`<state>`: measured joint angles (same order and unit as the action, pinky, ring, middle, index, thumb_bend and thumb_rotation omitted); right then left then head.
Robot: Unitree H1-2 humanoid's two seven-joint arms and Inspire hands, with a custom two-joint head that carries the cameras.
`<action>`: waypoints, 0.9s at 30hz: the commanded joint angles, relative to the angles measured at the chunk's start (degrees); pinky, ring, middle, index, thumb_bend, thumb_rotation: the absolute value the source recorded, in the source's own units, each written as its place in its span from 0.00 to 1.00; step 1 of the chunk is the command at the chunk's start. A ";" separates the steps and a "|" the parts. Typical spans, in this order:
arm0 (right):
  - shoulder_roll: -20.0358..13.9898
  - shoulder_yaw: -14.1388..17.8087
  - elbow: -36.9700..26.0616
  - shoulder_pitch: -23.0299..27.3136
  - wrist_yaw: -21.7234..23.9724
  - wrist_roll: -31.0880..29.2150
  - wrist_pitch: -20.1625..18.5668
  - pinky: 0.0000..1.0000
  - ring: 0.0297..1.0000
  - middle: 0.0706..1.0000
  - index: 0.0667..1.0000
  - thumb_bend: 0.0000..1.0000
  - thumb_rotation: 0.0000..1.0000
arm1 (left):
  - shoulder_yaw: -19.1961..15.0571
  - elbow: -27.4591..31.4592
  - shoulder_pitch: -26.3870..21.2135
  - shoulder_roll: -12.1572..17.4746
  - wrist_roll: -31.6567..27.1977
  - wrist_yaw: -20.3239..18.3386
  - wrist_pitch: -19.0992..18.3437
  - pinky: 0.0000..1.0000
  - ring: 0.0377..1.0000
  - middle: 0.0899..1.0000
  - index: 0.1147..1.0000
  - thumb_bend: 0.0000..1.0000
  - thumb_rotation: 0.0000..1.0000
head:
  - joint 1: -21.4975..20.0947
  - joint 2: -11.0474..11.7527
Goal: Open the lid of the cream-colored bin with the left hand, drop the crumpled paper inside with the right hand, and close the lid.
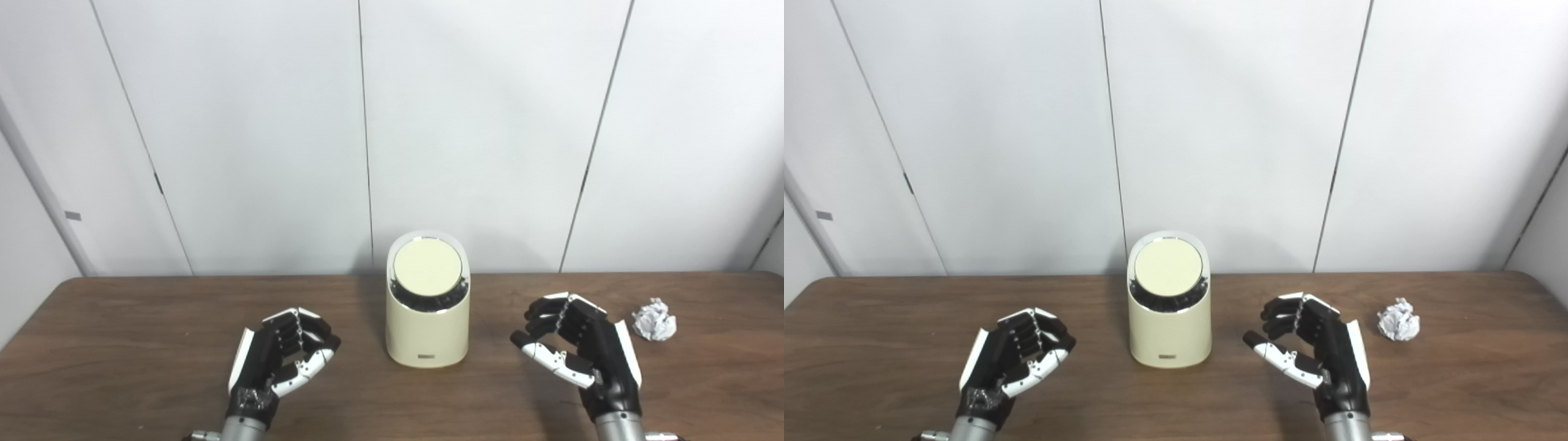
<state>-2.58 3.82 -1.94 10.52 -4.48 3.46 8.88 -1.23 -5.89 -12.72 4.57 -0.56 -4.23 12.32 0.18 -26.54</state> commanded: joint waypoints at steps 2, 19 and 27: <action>0.17 0.28 -1.71 1.79 -0.70 0.19 2.21 0.38 0.44 0.47 0.43 0.52 0.00 | -0.31 1.24 -2.17 0.17 0.22 0.72 2.47 0.28 0.31 0.42 0.42 0.51 0.00 | 0.06 -0.01; -1.21 -0.29 -0.47 1.75 1.55 -1.33 1.53 0.50 0.63 0.76 0.72 0.77 0.18 | 0.37 3.12 -1.41 0.87 -0.33 -1.10 -1.00 0.63 0.80 0.87 0.87 0.77 0.41 | 0.81 0.22; -1.24 -0.20 0.30 2.15 1.72 -1.27 2.00 0.50 0.62 0.76 0.73 0.79 0.19 | 0.99 3.71 -2.79 -0.07 1.95 0.15 -2.06 0.73 0.85 0.88 0.91 0.75 0.40 | 0.64 0.86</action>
<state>-3.39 3.54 -0.99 10.63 -2.94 2.55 9.33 -0.47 -4.46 -12.77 4.64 0.36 -4.90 9.99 0.79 -25.66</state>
